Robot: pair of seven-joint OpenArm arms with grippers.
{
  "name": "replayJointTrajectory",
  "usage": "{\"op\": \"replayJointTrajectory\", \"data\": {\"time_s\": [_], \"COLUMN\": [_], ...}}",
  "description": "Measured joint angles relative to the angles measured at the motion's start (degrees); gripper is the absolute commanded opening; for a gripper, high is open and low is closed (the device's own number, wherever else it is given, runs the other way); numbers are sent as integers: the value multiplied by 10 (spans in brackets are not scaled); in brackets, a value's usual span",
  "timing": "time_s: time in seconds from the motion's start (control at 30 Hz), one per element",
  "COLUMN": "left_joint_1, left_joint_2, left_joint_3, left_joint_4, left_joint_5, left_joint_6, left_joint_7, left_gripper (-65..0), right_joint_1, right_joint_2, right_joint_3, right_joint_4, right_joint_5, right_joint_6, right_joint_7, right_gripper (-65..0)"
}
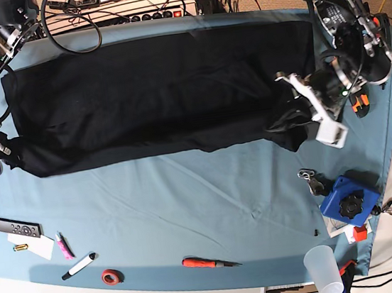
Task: Layout the t-shirt on the table in an organized manner, then fold the t-shirt properly
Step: 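Lift the shirt's side with both grippers and fold it over the shirt, then lay the folded edge down and release both grippers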
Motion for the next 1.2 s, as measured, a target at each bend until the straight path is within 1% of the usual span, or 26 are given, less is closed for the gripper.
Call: {"op": "replayJointTrajectory", "data": {"time_s": [0.13,0.27,0.37,0.4,0.77,1.07,1.2], "left_joint_1": [13,33,53,58,100,120,146], "left_joint_2": [-4,-41,-56,-56,-56,-56,-56], "left_joint_3": [-48,-56,-56,-56,-56,-56,-56], "left_joint_4": [0,0,0,0,0,0,0], "left_joint_5": [0,-1,-2,-2,-4,-4,-4], "left_joint_6": [0,0,0,0,0,0,0], "left_joint_7": [0,0,0,0,-1,6,9], "left_gripper": [-650,-650,-650,-650,-650,-650,-650], "right_joint_1": [1,0,-9,-17,-92,-99,-104], "right_joint_2": [0,0,0,0,0,0,0], "right_joint_3": [22,32,32,32,32,32,32], "right_joint_4": [0,0,0,0,0,0,0], "right_joint_5": [6,6,20,29,31,32,33], "right_joint_6": [0,0,2,2,2,2,2], "right_joint_7": [-17,-58,-59,-60,-62,-68,-68], "right_gripper": [-650,-650,-650,-650,-650,-650,-650]}}
